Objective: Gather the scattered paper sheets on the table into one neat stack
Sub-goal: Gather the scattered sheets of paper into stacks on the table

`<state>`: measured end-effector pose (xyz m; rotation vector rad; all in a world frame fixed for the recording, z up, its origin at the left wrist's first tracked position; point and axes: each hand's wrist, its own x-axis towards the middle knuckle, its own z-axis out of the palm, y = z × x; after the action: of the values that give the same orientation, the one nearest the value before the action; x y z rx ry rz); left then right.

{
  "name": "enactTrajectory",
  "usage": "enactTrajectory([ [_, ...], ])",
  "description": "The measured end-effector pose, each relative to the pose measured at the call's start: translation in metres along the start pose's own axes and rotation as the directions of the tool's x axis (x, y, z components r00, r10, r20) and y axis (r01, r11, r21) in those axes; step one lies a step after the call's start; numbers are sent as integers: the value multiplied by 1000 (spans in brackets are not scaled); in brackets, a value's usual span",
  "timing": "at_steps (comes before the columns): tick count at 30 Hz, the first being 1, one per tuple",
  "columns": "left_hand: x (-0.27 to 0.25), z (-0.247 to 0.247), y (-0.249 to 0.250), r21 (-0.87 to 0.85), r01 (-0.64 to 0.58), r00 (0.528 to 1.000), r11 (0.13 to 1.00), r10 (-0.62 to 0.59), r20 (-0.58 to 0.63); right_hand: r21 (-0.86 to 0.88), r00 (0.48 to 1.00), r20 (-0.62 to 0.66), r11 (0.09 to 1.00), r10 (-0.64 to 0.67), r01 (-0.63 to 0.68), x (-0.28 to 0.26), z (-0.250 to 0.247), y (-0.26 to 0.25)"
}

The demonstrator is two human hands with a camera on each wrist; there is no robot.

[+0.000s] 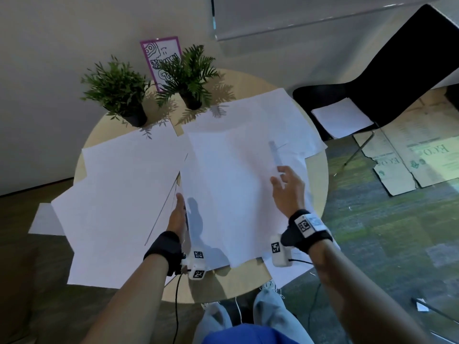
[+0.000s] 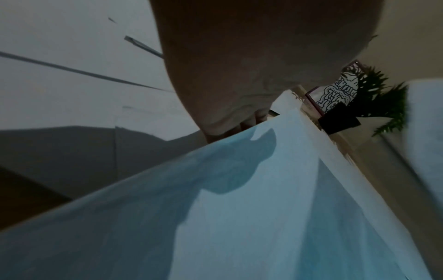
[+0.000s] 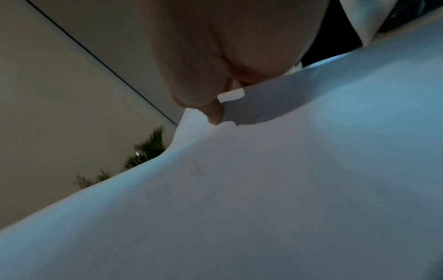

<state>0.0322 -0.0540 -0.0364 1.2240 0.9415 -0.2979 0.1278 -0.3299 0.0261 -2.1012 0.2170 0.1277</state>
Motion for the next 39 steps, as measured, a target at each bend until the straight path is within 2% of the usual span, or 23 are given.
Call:
enactTrajectory([
  [2, 1, 0, -4, -89, 20, 997, 996, -13, 79, -29, 997, 26, 997, 69, -68, -5, 24, 16],
  [3, 2, -2, -4, -62, 32, 995, 998, -26, 95, -40, 996, 29, 995, 89, -88, -8, 34, 21],
  [6, 15, -7, -10, 146, -3, 998, 989, -6, 57, -90, 993, 42, 990, 111, -107, -19, 62, 28],
  [9, 19, -3, -13, 348, -93, 994, 933, 108, -24, -170, 987, 107, 981, 117, -98, -30, 82, 27],
  [12, 20, 2, -17, 437, -166, 977, 884, 209, -53, -214, 981, 145, 972, 126, -93, -36, 90, 27],
  [15, 21, 0, -18, 489, -182, 965, 853, 251, -79, -255, 993, 78, 965, 88, -66, -35, 82, 36],
  [18, 21, -1, -20, 488, -205, 956, 849, 280, -85, -358, 996, -26, 929, 90, -93, -27, 56, 57],
  [22, 21, -2, -19, 515, -195, 950, 835, 290, -111, -548, 959, -171, 787, 225, -282, -15, 20, 85],
  [26, 25, 1, -22, 527, -146, 957, 837, 254, -138, -576, 904, -228, 699, 361, -424, -4, 1, 89],
  [31, 37, -3, -27, 550, -113, 966, 827, 222, -136, -469, 873, -248, 736, 421, -488, 10, -13, 88],
  [33, 49, -7, -35, 547, -100, 966, 831, 213, -146, -456, 885, -238, 759, 400, -465, 12, -18, 89],
  [39, 26, 8, -20, 544, -84, 959, 835, 217, -184, -378, 919, -279, 848, 278, -371, 12, -18, 90],
])
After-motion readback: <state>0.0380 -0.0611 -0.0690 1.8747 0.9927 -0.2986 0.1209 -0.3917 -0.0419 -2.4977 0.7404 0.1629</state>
